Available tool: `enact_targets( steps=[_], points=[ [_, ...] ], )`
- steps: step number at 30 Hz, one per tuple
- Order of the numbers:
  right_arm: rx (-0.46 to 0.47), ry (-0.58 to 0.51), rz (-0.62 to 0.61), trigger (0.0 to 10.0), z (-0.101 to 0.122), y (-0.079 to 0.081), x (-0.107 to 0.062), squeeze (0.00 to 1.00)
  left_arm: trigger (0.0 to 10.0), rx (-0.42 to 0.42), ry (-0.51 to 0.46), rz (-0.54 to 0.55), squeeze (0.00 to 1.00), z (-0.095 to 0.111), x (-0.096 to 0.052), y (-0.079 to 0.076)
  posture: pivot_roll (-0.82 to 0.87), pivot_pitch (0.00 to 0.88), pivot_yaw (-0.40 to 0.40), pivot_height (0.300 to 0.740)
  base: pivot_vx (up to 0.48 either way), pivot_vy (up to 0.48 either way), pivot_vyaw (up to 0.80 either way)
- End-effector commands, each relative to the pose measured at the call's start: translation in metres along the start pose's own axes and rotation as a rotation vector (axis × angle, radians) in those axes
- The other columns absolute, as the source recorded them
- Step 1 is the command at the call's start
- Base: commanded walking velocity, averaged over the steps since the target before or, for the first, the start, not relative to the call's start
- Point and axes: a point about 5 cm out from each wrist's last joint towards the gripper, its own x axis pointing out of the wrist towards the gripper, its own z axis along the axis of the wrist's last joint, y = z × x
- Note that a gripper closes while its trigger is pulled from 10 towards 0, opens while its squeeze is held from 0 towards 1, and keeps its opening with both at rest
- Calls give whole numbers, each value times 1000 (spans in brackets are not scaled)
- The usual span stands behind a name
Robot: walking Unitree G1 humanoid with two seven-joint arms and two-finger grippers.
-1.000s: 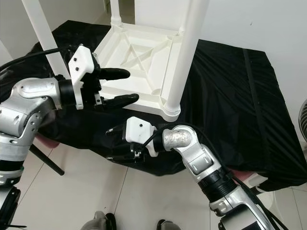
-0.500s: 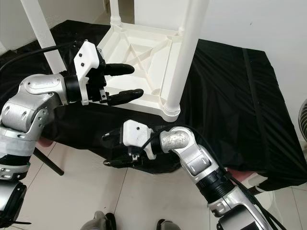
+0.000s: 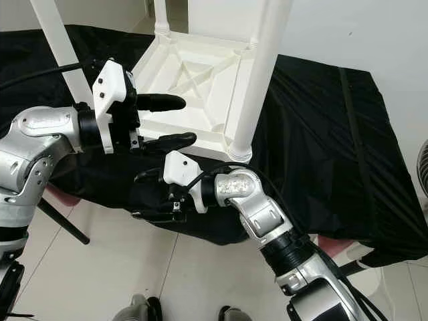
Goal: Building children table
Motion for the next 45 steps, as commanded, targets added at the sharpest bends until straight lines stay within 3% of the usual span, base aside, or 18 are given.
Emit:
enact_targets(
  steps=[1, 8, 14, 16, 17, 21, 25, 27, 30, 32, 33, 36, 37, 38, 40, 41, 42, 45],
  points=[
    [36, -34, -116, 10000, 7, -16, -12, 0, 10000, -4, -7, -131, 0, -1, 9, -13, -14, 161, 2, 740, 0, 0, 0],
    [142, 0, -254, 10000, 2, -33, -12, 0, 10000, -16, -21, -150, 0, 3, 9, -18, -14, 163, 3, 740, 0, 0, 0],
    [97, 23, -255, 10000, 1, -33, -11, 0, 10000, -11, -20, -128, 0, 3, 9, -14, -15, 164, 3, 740, 0, 0, 0],
    [52, -3, -207, 10000, 8, -26, -9, 0, 10000, 15, -15, -33, 0, 2, 10, -2, -15, 164, 3, 740, 0, 0, 0],
    [20, -29, -155, 10000, 14, -19, -8, 0, 10000, 34, -11, 91, 0, 1, 11, 13, -15, 164, 3, 740, 0, 0, 0],
    [4, -44, -112, 10000, 17, -13, -8, 0, 10000, 40, -9, 172, 0, 0, 11, 24, -15, 164, 3, 740, 0, 0, 0],
    [-44, -47, -72, 10000, 18, 0, -8, 0, 10000, 53, -67, 452, 0, 16, -7, 64, -16, 162, 0, 740, 0, 0, 0],
    [-48, -42, -66, 10000, 17, 2, -8, 0, 10000, 49, -73, 497, 0, 18, -11, 70, -16, 162, 0, 740, 0, 0, 0],
    [-26, -33, -81, 10000, 14, 3, -9, 0, 10000, 50, -95, 558, 0, 22, -18, 76, -16, 161, -2, 740, 0, 0, 0],
    [71, 10, -207, 10000, -1, -1, -12, 0, 10000, 33, -144, 594, 0, 30, -33, 80, -15, 159, -4, 740, 0, 0, 0],
    [139, 20, -279, 10000, -7, -4, -14, 0, 10000, 17, -164, 572, 0, 32, -38, 77, -14, 159, -5, 740, 0, 0, 0],
    [139, 20, -279, 10000, -7, -4, -14, 0, 10000, 17, -164, 572, 0, 32, -38, 77, -14, 159, -5, 740, 0, 0, 0],
    [230, 4, -359, 10000, -11, -9, -16, 0, 10000, 8, -165, 496, 0, 31, -43, 66, -14, 160, -5, 740, 0, 0, 0],
    [230, 4, -359, 10000, -11, -9, -16, 0, 10000, 8, -165, 496, 0, 31, -43, 66, -14, 160, -5, 740, 0, 0, 0],
    [372, -55, -464, 10000, -10, -20, -17, 0, 10000, -23, -107, 269, 0, 19, -39, 36, -11, 159, -4, 740, 0, 0, 0],
    [372, -55, -464, 10000, -10, -20, -17, 0, 10000, -23, -107, 269, 0, 19, -39, 36, -11, 159, -4, 740, 0, 0, 0],
    [398, -71, -482, 10000, -9, -23, -16, 0, 10000, -34, -87, 193, 0, 15, -36, 27, -11, 159, -4, 740, 0, 0, 0],
    [422, -83, -506, 10000, -7, -29, -15, 0, 10000, -39, -57, 104, 0, 8, -30, 19, -11, 158, -5, 740, 0, 0, 0]
  ],
)
